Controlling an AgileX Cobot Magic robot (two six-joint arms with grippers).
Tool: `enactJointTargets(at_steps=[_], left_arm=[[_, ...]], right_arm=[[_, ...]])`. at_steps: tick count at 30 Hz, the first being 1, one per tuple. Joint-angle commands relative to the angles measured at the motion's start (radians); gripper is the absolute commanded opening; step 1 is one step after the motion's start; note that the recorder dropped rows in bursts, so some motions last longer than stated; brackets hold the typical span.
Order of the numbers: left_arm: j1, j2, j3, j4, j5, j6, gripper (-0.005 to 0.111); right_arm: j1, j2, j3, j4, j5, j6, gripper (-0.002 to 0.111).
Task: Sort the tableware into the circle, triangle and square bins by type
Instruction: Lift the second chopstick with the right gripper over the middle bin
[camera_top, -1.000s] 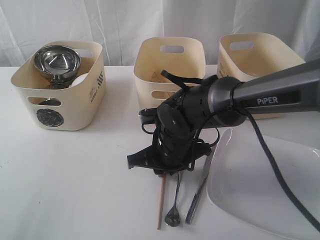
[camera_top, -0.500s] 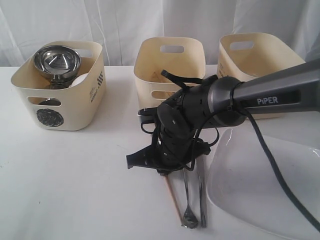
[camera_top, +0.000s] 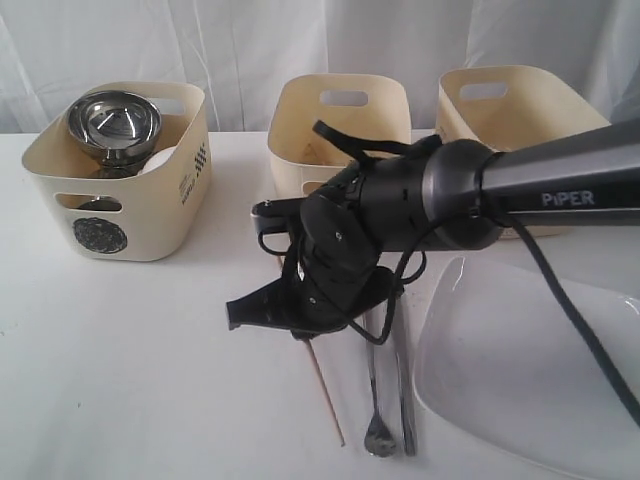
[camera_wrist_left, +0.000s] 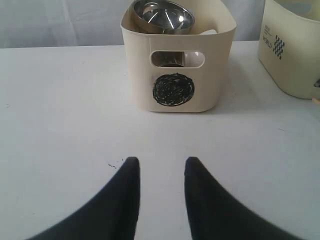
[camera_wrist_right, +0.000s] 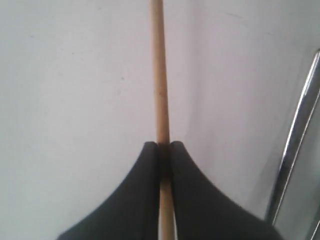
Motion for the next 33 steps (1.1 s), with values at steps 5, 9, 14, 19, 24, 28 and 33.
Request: enactJointTargets(at_steps=[5,9,14,19,24,28,33], left_arm=[[-0.003,-0.005,0.005,-0.007,0.004,0.001,0.036],[-0.003,-0.005,0.005,-0.007,0.004,0.001,0.036],[-0.003,-0.005,0.005,-0.007,0.004,0.001,0.036],[-0.003,-0.005,0.005,-0.007,0.004,0.001,0.036],[-0.003,-0.005,0.005,-0.007,0.004,0.001,0.036],[-0.003,-0.005,0.005,-0.007,0.004,0.001,0.036],[-0.003,-0.005,0.005,-0.007,0.004,0.001,0.036]], right_arm=[[0.025,-0.140,0.006,-0.012,-0.066,-0.019,0.000],[0.025,-0.208,0.055,-0.038,-0.129,-0.019,0.000],[-0.002,-0.283,0.116,-0.078,-0.174,-0.019,0.000],[-0.062,-0.351,0.143,-0.187,-0.266,-0.019,0.000],[-0.136,-0.389,0.143,-0.268,-0.404,-0.019,0.000],[-0.199,-0.380,0.141,-0.278,-0.506,-0.019,0.000],[-0.275,-0.346,0.137,-0.278,-0.696,-0.030,0.000]])
